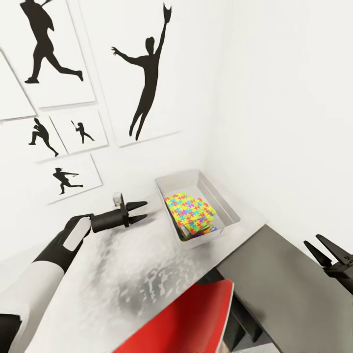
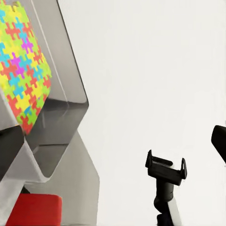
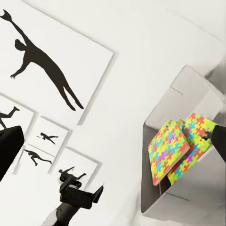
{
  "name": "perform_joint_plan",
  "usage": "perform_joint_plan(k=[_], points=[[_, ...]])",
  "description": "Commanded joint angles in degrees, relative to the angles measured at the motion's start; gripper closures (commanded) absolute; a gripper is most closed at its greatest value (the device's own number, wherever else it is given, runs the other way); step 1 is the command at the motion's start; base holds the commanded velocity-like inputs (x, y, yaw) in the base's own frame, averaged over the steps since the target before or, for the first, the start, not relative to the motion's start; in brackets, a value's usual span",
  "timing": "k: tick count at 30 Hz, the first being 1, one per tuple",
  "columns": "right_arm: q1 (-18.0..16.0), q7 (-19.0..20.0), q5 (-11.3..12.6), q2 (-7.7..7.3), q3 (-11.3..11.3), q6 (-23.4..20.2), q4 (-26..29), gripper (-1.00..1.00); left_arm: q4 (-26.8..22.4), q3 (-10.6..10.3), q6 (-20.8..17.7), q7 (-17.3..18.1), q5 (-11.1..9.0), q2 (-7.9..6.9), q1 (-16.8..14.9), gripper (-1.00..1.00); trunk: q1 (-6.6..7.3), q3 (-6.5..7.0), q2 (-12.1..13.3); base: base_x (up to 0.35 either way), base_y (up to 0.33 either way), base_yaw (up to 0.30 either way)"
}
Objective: Put all the toys in the child's room - the three board games (two on the bed and one on the table), the two jigsaw puzzles on the table, and the tennis ball on the table - inside the toy box on the table in the child's room.
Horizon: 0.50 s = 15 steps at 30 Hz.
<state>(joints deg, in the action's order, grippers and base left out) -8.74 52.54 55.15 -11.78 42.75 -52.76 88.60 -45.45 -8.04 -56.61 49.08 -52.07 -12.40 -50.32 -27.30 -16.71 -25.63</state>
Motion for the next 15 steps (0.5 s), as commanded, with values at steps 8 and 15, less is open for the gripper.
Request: perform_joint_plan(k=[8, 15], points=[[-0.05, 0.23, -0.04, 0.0, 0.05, 0.02, -0.01, -1.0, 0.01, -0.15, 0.37, 7.2, 0.09, -6.84, 5.51, -1.0, -0.02, 0.65, -0.09, -0.018, -0.021, 0.0], [-0.05, 0.22, -0.08, 0.24, -0.02, 0.03, 0.03, -1.0, -0.38, -0.14, 0.51, 9.01, 0.2, -8.92, 9.49, -1.0, -0.02, 1.32, -0.09, -0.001, -0.001, 0.003]])
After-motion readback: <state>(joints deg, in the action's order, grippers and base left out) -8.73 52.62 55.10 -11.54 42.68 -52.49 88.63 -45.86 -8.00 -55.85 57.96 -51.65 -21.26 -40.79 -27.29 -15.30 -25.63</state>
